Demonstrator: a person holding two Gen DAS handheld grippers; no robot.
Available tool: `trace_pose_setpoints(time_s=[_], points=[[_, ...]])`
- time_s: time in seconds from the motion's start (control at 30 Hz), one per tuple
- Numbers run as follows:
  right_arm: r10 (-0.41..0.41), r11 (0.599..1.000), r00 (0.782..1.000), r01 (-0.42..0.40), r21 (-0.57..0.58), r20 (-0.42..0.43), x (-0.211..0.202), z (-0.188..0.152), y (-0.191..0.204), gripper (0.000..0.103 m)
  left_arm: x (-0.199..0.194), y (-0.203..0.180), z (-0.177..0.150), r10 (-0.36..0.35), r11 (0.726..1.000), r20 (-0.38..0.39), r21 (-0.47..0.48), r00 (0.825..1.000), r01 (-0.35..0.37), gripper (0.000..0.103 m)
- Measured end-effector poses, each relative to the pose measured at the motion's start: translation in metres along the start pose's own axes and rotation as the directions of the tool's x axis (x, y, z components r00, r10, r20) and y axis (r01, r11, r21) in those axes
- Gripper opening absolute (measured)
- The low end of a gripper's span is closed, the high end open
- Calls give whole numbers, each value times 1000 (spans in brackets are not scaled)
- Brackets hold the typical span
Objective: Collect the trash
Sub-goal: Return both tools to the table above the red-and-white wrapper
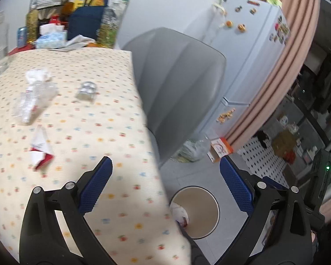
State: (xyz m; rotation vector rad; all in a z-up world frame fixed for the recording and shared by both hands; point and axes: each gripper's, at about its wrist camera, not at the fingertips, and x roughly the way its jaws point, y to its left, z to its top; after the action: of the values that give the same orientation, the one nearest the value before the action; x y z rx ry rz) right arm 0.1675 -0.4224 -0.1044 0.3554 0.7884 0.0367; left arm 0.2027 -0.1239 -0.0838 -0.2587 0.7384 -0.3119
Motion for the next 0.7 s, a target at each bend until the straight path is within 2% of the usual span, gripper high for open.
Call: trace_pose_setpoints(time_s=[0.1, 0.2, 0.37, 0.63, 0.7], points=[[18, 999, 1000, -18, -26, 1, -2, 1, 18, 95, -11, 14, 1, 28, 1000, 24, -16, 999, -27, 97], [35, 998, 999, -35, -60, 0, -5, 1, 36, 95, -22, 32, 3, 92, 995, 43, -30, 995, -91, 97], [58, 994, 998, -57, -96, 0, -8, 3, 57, 95, -37, 61, 0, 158, 986, 58, -70, 986, -154, 97], [97, 988, 995, -99, -118, -21, -4, 0, 75, 95, -45, 102, -5, 199, 973, 47, -131, 979, -191, 96], [113, 987, 993, -116, -113, -30, -2, 0, 77, 95, -46, 108, -6, 201, 971, 46, -143, 978, -193, 92]])
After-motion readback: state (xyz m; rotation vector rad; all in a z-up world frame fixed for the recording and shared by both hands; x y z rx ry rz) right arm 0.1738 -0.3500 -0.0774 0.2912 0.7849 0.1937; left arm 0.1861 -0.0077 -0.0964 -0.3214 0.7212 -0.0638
